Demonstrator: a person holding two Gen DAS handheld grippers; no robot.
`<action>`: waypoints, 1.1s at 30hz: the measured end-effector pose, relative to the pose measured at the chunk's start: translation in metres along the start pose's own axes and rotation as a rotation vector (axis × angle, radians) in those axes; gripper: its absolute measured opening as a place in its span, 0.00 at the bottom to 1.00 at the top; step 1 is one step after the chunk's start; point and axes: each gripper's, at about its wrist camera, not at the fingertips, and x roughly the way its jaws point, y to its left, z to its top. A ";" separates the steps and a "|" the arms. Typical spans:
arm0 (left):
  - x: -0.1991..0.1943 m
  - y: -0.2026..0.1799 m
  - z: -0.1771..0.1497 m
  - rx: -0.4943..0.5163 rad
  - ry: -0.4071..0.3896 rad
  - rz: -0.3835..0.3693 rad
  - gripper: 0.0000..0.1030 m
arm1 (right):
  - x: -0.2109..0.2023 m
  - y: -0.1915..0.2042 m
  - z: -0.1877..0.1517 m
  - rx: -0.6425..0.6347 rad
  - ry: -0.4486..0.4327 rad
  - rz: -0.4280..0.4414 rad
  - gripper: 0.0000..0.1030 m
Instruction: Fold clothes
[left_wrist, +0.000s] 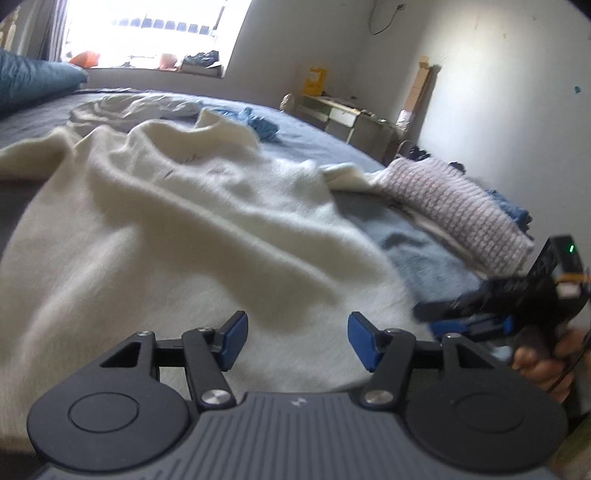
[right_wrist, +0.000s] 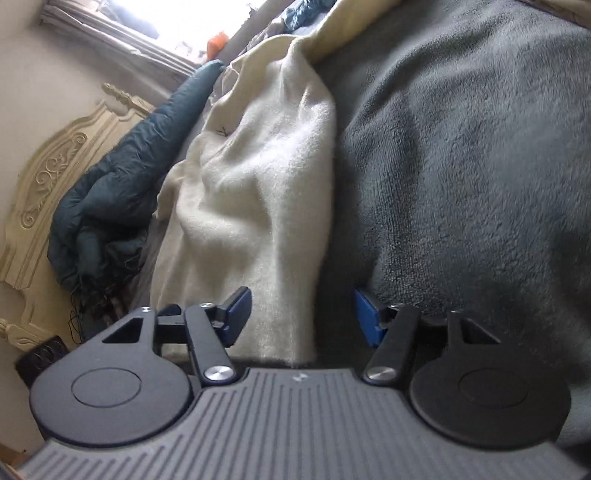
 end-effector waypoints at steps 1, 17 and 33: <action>0.001 -0.003 0.005 0.005 -0.003 -0.012 0.59 | -0.001 0.006 -0.005 -0.027 -0.020 -0.001 0.39; 0.100 -0.037 0.072 0.055 0.247 -0.141 0.55 | 0.047 0.118 -0.070 -0.898 -0.268 -0.285 0.09; 0.082 0.093 0.041 -0.592 0.127 -0.303 0.09 | 0.005 0.048 0.004 -0.489 -0.185 0.037 0.36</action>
